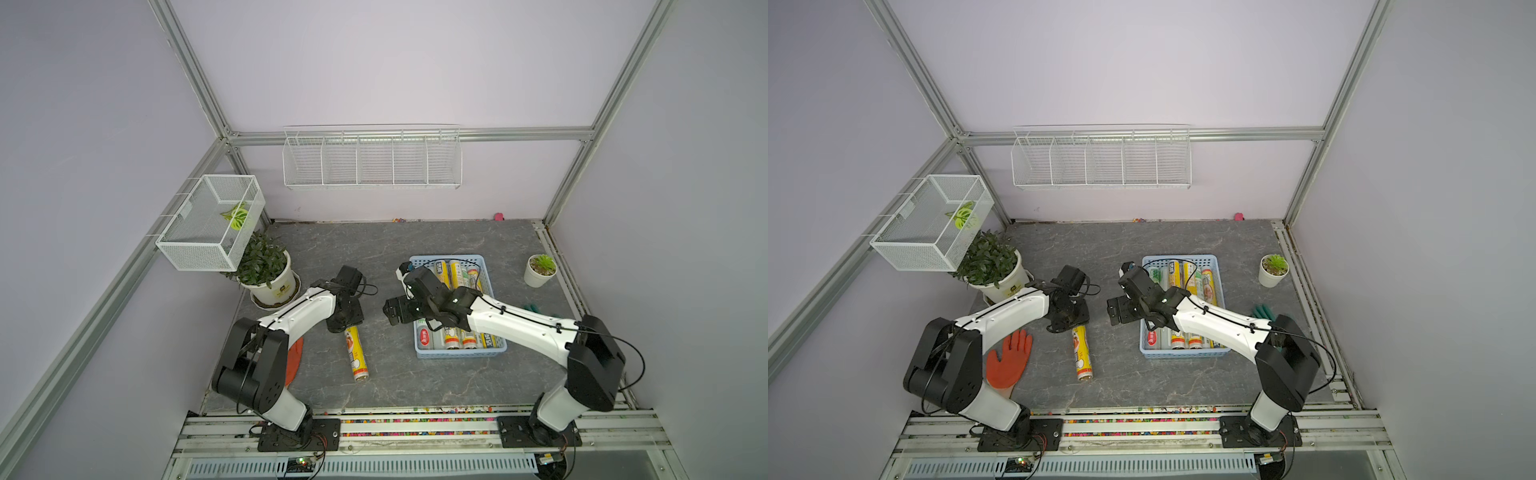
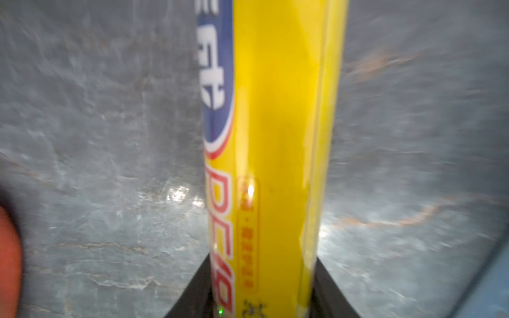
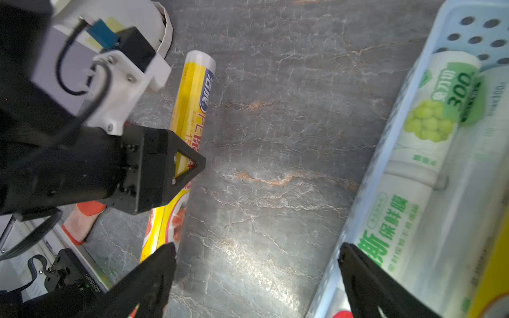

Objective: Put the plastic wrap into the basket
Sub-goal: Pick up the plastic wrap from the center of the board, then place the plastic wrap in the basket.

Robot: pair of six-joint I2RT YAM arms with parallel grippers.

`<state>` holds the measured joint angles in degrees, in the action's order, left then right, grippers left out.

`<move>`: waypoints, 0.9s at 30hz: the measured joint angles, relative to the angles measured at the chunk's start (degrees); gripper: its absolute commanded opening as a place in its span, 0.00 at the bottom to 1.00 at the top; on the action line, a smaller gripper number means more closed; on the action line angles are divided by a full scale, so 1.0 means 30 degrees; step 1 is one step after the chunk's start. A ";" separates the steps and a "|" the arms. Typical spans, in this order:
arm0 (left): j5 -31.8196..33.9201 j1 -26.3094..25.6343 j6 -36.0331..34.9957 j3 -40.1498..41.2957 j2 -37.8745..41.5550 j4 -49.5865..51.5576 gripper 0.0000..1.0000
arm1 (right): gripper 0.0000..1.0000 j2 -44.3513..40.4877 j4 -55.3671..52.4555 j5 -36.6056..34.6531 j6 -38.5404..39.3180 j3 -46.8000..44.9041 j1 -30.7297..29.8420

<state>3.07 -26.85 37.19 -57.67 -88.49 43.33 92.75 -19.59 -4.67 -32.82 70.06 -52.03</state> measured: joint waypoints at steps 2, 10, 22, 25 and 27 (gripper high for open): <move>0.0189 -0.0641 -0.0015 -0.0801 0.0525 0.0182 0.10 | 0.97 -0.0758 0.0051 -0.0976 -0.0211 -0.0568 0.0022; -0.1078 -0.2157 0.0000 -0.2426 0.2033 -0.0488 0.12 | 0.97 -0.4736 0.0211 -0.3585 -0.0670 -0.3541 0.1362; -0.4415 -0.4342 0.0306 -0.6426 -0.0226 -0.3643 0.12 | 0.97 -0.8553 0.0124 0.0087 -0.0852 -0.6360 0.6688; -0.4590 -0.4867 0.0466 -0.7745 -0.2018 -0.3774 0.11 | 0.97 -0.8998 -0.0073 0.0648 -0.0845 -0.6856 0.6849; -0.4677 -0.5136 0.0576 -0.8619 -0.3257 -0.3774 0.10 | 0.97 -0.9318 -0.0270 0.0765 -0.0838 -0.7104 0.6856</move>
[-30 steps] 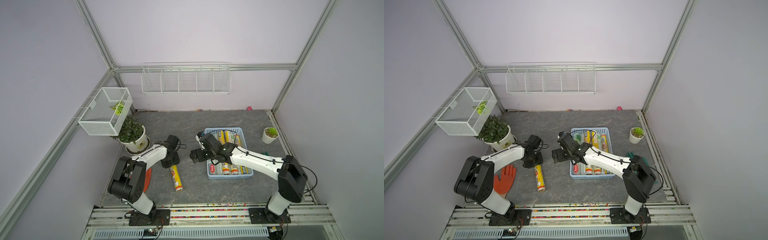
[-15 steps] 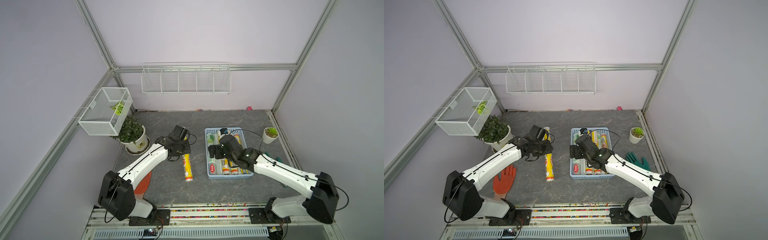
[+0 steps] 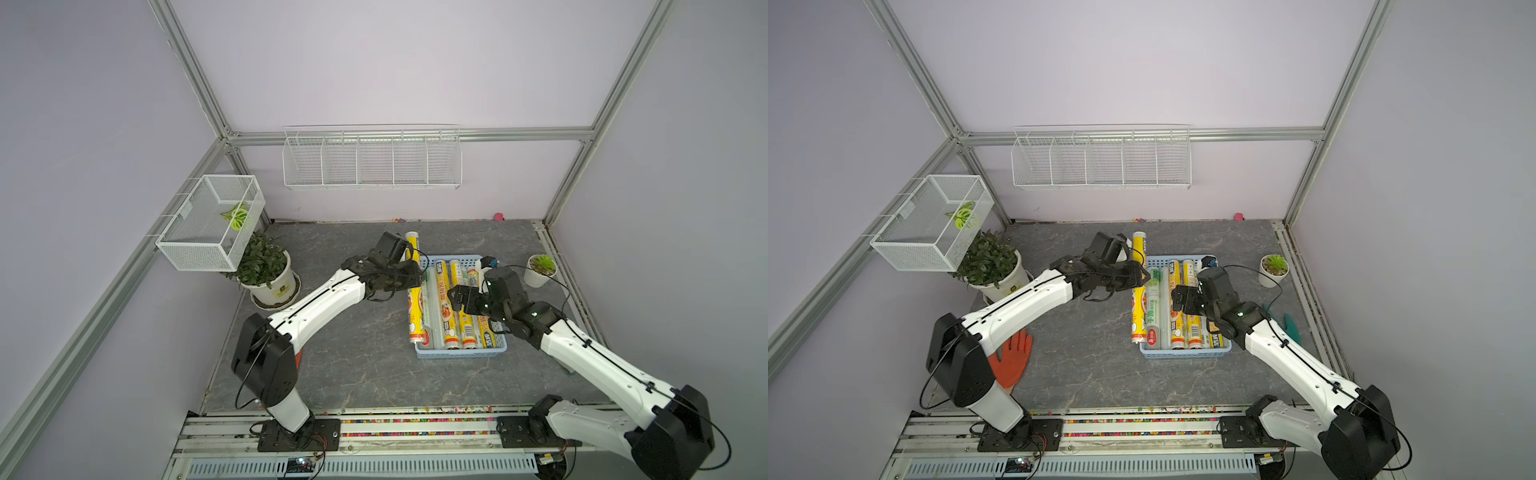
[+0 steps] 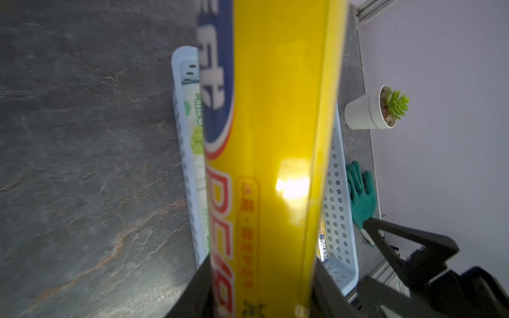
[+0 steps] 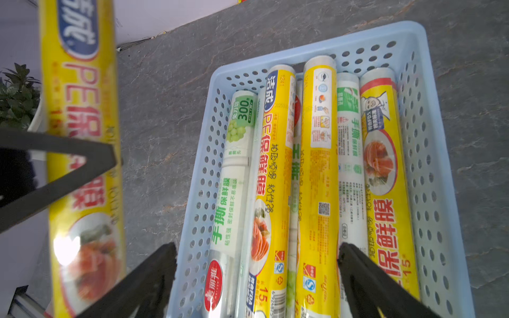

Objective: Put the plastic wrap into the basket
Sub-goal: Place the plastic wrap in the basket.

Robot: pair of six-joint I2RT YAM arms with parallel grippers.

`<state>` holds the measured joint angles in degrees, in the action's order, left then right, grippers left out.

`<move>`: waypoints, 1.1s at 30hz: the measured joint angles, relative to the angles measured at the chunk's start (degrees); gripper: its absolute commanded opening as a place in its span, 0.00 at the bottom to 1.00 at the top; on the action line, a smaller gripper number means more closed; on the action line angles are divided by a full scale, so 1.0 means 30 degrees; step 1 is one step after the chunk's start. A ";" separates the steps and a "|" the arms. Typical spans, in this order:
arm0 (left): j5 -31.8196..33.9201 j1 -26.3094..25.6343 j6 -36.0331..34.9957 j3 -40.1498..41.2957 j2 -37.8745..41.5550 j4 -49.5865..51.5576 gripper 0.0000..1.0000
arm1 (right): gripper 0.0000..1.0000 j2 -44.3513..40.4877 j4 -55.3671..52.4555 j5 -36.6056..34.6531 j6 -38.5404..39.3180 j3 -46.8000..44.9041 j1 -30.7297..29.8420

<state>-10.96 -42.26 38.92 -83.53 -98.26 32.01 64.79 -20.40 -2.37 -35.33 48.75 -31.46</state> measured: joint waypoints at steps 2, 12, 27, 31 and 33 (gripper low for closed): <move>-0.0080 -0.0219 0.0095 -0.0707 -0.1115 0.0000 0.10 | 0.97 -0.0291 -0.0102 0.0109 0.0015 -0.0204 0.0000; -0.0372 -0.0437 0.0903 -0.2732 -0.4116 0.0801 0.10 | 0.97 -0.0539 -0.0685 0.0342 0.0284 -0.0554 0.0000; -0.0357 -0.0809 0.1333 -0.4248 -0.6229 0.2718 0.18 | 0.97 -0.0226 -0.0678 0.0699 0.0372 -0.0801 0.0000; -0.0364 -0.0962 0.1406 -0.4466 -0.6543 0.2871 0.21 | 0.97 0.0022 -0.0678 0.0838 0.0372 -0.0801 0.0000; -0.0357 -0.1013 0.1464 -0.4481 -0.6652 0.2922 0.23 | 0.97 0.0058 -0.0678 0.0889 0.0372 -0.0801 0.0000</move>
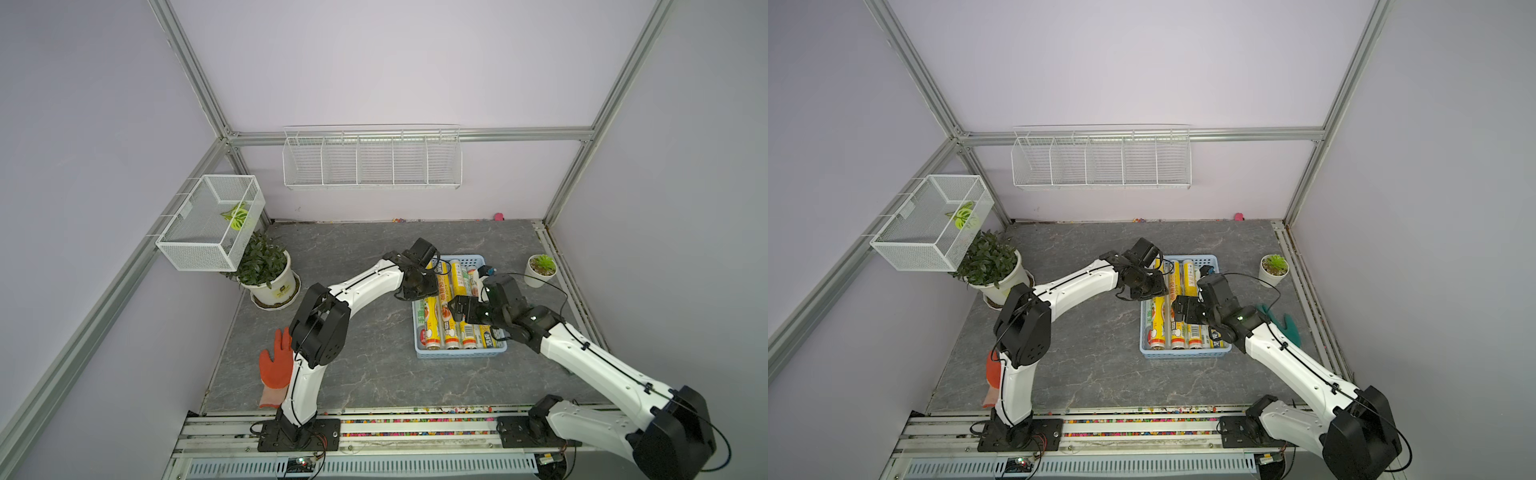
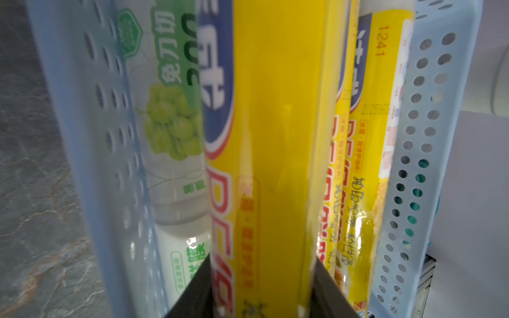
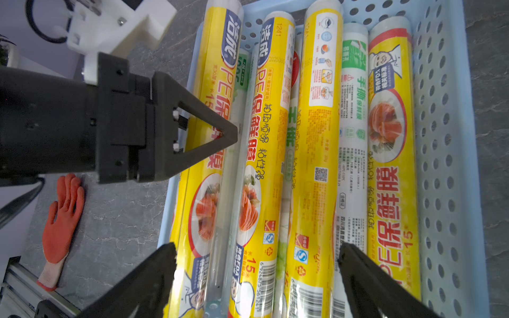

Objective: Put the plastic wrap into the basket
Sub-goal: Place the plastic wrap in the basket.

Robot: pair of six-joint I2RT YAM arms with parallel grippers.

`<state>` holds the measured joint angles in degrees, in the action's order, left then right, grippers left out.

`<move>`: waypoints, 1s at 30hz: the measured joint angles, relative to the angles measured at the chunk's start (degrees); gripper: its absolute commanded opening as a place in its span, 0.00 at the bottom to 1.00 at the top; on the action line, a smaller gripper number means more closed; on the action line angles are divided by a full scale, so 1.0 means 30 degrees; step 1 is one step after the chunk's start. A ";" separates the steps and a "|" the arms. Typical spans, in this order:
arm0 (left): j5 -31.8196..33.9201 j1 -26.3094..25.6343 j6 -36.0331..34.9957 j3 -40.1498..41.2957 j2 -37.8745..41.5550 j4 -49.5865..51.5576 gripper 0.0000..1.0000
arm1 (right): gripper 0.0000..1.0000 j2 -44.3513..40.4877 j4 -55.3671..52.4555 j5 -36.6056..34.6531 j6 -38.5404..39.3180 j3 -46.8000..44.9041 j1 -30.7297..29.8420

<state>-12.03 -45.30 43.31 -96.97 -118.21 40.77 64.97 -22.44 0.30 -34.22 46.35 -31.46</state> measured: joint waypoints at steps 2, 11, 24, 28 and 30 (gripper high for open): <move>0.0066 -0.0015 0.0117 -0.0007 -0.0095 0.0080 0.25 | 0.97 0.0000 0.0000 0.0000 0.0000 0.0000 0.0000; 0.0138 -0.0015 0.0415 -0.0109 -0.0306 0.0240 0.41 | 0.97 0.0000 0.0000 -0.0007 -0.0007 0.0000 0.0000; 0.0466 -0.0058 0.0568 -0.0168 -0.0437 0.0605 0.62 | 0.97 0.0000 0.0000 -0.0007 0.0000 0.0000 0.0000; 0.0590 -0.0146 0.0488 -0.0219 -0.0423 0.0612 0.62 | 0.97 0.0007 -0.0007 -0.0015 0.0000 0.0022 0.0000; 0.0721 -0.0160 0.0488 -0.0219 -0.0386 0.0670 0.62 | 0.97 0.0022 -0.0015 -0.0058 0.0000 0.0058 0.0000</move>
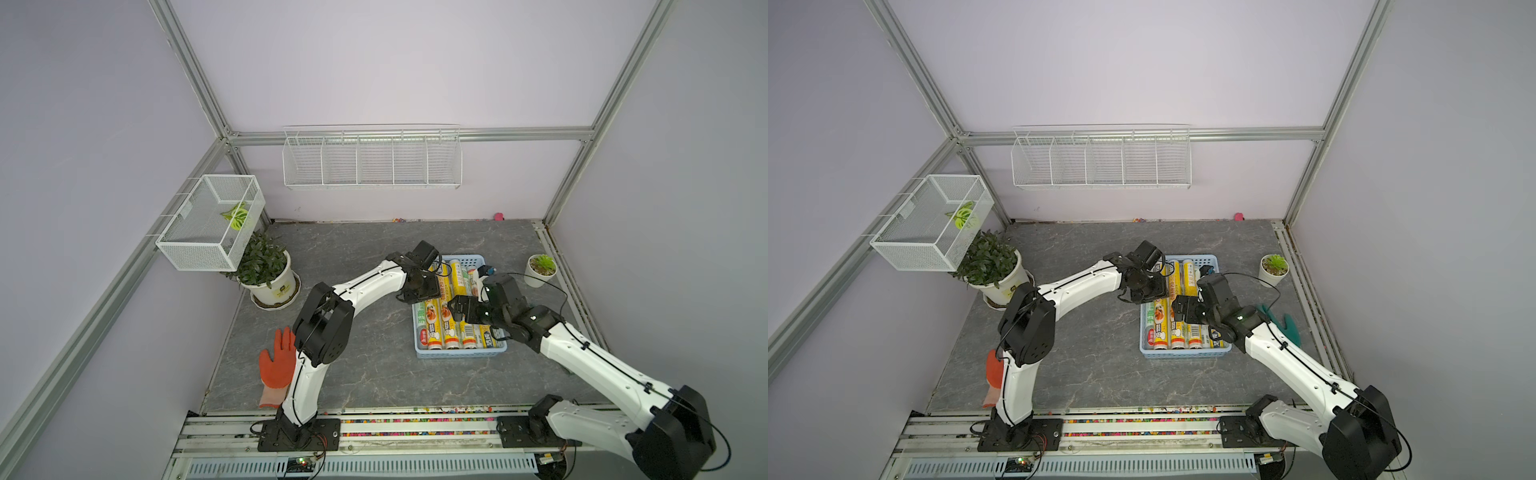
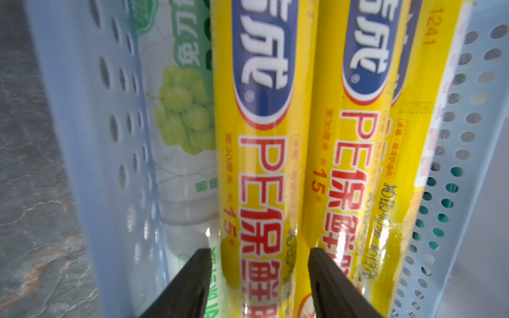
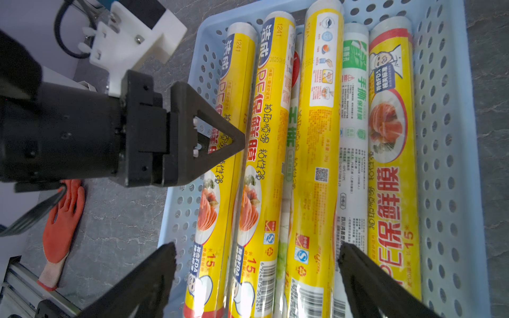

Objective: Put the plastic wrap into the basket
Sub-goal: Place the plastic wrap in the basket.

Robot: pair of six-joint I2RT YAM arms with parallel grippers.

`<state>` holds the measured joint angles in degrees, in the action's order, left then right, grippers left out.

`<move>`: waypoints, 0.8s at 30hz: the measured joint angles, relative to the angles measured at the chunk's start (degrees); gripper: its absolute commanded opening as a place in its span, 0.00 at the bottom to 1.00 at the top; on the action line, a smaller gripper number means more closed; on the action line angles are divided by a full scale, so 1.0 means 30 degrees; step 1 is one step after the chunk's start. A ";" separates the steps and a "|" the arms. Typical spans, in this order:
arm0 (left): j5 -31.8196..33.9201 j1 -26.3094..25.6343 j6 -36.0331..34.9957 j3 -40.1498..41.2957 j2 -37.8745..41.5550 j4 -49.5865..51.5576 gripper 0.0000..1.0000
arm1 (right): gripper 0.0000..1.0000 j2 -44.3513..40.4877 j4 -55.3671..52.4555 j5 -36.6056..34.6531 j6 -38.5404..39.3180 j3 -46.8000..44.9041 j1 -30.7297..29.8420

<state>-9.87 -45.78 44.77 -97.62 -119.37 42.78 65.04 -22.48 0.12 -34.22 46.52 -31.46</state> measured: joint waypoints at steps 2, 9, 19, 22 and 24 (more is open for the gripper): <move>0.0146 0.0000 0.0000 0.0058 0.0175 0.0051 0.62 | 0.97 0.0000 0.0000 -0.0102 0.0000 0.0015 0.0000; 0.0583 0.0000 0.0000 0.1413 0.1851 -0.0342 0.64 | 0.97 -0.0182 0.0007 -0.0714 -0.0022 0.0015 0.0000; 0.1523 0.0000 0.0000 0.4874 0.5311 -0.2812 0.66 | 0.97 -0.2142 -0.0590 -0.4277 0.0102 -0.0036 0.0000; 0.2215 0.0000 -0.0007 0.5858 0.6521 -0.3534 0.67 | 0.97 -0.2856 -0.0750 -0.5734 0.0444 -0.0328 0.0036; 0.2892 0.0007 -0.0007 0.6615 0.7431 -0.3985 0.67 | 0.97 -0.3147 -0.0874 -0.6681 0.0758 -0.0474 0.0124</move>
<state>-1.19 -45.76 44.75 -77.78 -97.08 30.83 55.59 -25.10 -19.92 -31.94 45.10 -31.09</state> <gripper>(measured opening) 0.670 0.972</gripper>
